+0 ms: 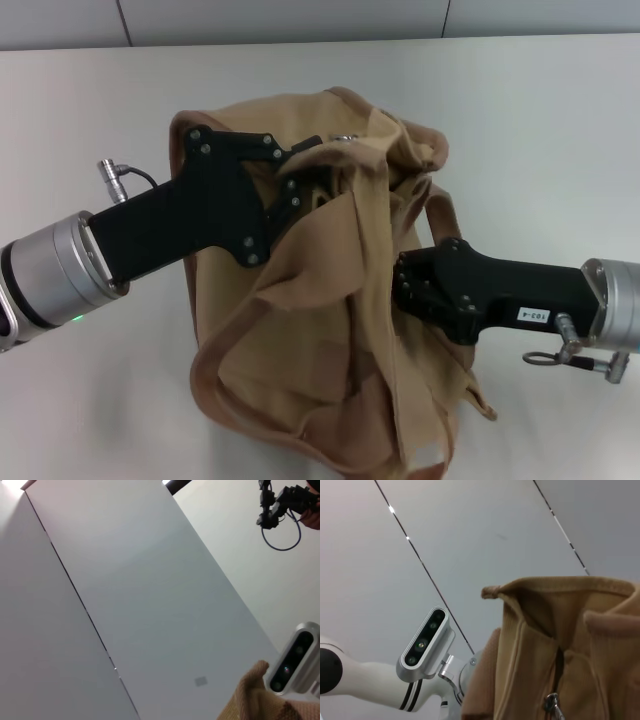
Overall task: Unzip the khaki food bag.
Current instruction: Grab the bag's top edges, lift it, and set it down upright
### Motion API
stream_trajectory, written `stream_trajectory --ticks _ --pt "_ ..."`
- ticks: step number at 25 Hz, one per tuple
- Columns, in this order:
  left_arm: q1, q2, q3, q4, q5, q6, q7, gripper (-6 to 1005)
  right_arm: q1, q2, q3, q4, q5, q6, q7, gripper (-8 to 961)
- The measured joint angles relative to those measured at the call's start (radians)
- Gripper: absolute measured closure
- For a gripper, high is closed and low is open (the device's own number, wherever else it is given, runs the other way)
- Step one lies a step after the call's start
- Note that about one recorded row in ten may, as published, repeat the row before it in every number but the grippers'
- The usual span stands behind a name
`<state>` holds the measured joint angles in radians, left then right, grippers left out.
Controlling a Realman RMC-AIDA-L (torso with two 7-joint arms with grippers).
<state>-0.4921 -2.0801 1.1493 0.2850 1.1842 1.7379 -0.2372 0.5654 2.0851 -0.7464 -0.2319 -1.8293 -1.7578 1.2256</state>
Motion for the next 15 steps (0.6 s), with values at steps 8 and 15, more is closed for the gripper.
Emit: stream_trajectory --ticks 8,15 --pt "0.004 0.0 -0.002 0.0 -0.015 -0.009 0.018 848 -0.046 -0.003 0.0 -0.004 0.0 -0.009 0.0 942" --pt "0.008 0.0 -0.003 -0.001 -0.041 -0.011 0.027 846 -0.085 -0.004 0.003 -0.011 0.0 -0.01 -0.003 943"
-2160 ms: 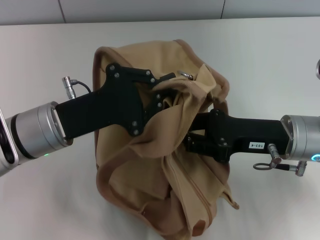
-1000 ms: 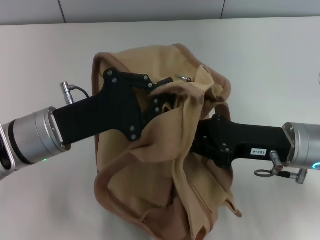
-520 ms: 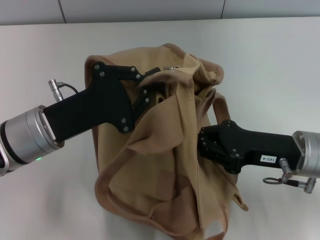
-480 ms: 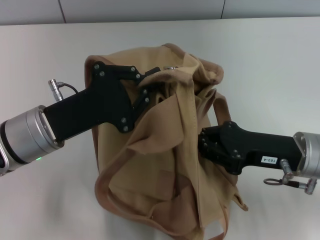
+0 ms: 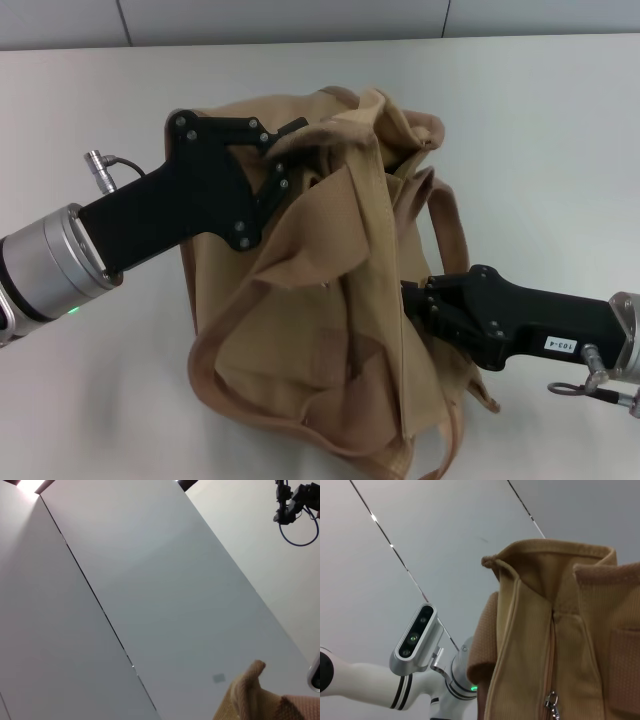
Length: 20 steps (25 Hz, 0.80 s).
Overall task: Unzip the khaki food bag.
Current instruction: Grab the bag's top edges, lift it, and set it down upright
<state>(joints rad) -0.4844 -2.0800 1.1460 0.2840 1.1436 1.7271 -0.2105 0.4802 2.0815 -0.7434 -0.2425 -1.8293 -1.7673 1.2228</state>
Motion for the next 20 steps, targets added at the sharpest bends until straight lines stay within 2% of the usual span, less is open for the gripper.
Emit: stream_trajectory --ticks 5,13,20 --pt "0.008 0.0 0.0 0.0 -0.036 0.0 0.0 844 -0.013 0.0 0.001 -0.002 0.0 0.0 -0.003 943" --pt "0.042 0.003 -0.002 0.006 -0.104 0.0 0.009 842 -0.071 -0.004 0.037 -0.043 -0.001 -0.014 -0.001 942" --pt "0.059 0.004 -0.028 0.004 -0.121 -0.001 0.016 839 -0.11 -0.026 0.064 -0.053 -0.002 -0.047 0.002 943"
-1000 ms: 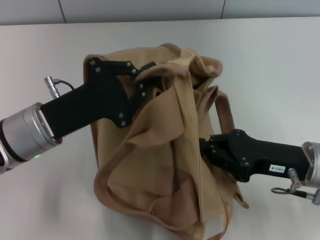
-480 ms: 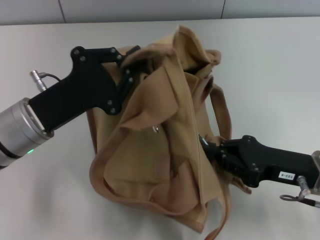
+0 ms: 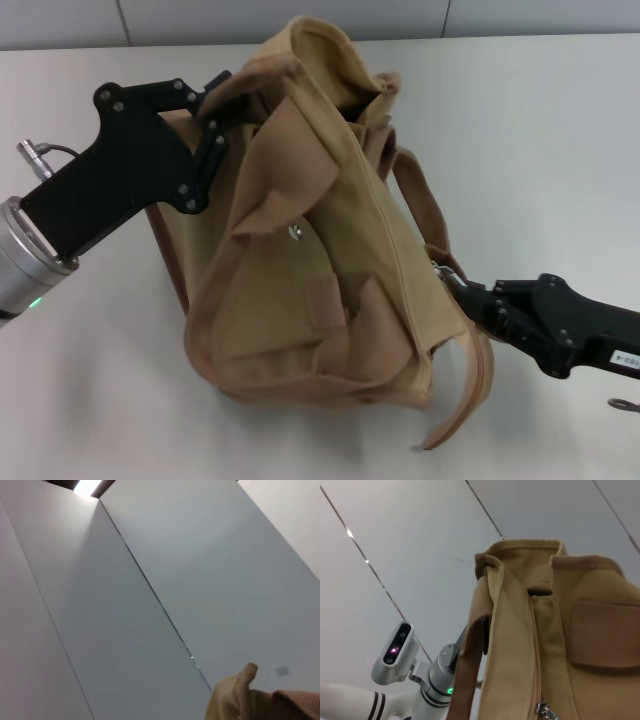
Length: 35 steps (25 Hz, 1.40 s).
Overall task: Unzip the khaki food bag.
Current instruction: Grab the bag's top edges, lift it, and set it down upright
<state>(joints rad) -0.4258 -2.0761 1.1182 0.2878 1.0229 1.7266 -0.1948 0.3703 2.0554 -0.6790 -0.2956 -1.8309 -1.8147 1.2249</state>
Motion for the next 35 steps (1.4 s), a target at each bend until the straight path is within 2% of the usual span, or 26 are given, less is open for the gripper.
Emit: stream_trajectory --ticks 6,26,29,32,35 --pt "0.012 -0.002 -0.03 -0.003 -0.011 0.003 0.0 838 -0.025 -0.023 0.002 -0.002 0.0 -0.026 -0.002 942" --pt "0.016 -0.002 -0.053 -0.003 -0.029 0.001 -0.002 831 -0.071 -0.037 0.001 -0.049 -0.01 -0.041 -0.01 949" --pt "0.016 -0.002 -0.053 -0.003 -0.029 0.001 -0.003 830 -0.083 -0.035 0.031 -0.054 -0.003 -0.027 -0.026 953" --pt "0.015 -0.001 -0.051 -0.004 -0.029 0.001 -0.008 830 -0.095 -0.03 0.102 -0.054 -0.004 0.016 -0.08 938" --pt "0.015 -0.001 -0.051 -0.004 -0.029 0.004 -0.009 829 -0.104 -0.014 0.132 -0.051 -0.003 0.074 -0.187 922"
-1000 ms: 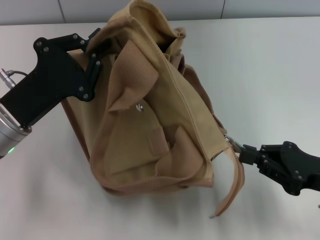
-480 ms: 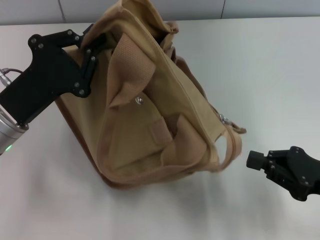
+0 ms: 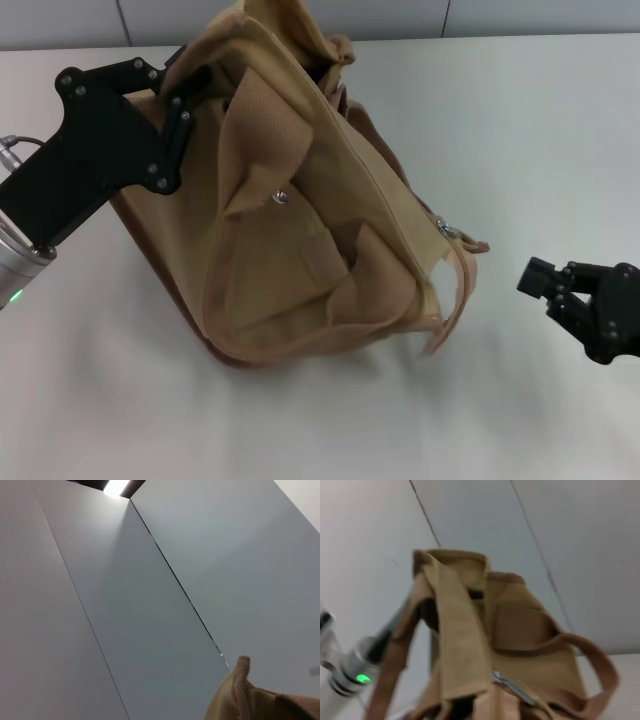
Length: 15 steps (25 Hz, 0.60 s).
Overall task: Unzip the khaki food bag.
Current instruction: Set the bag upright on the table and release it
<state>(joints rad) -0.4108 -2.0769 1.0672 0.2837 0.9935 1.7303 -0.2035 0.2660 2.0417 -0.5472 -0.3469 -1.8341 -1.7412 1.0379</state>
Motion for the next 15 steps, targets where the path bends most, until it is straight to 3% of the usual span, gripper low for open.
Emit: stream_trajectory --ticks 5,15 --pt "-0.001 -0.002 0.008 -0.002 0.001 0.003 -0.001 827 0.019 0.038 0.003 0.008 -0.003 0.085 -0.113 869" --pt "-0.013 -0.003 0.047 -0.022 0.003 0.004 -0.003 824 0.117 0.045 0.046 0.211 0.003 0.153 -0.373 505"
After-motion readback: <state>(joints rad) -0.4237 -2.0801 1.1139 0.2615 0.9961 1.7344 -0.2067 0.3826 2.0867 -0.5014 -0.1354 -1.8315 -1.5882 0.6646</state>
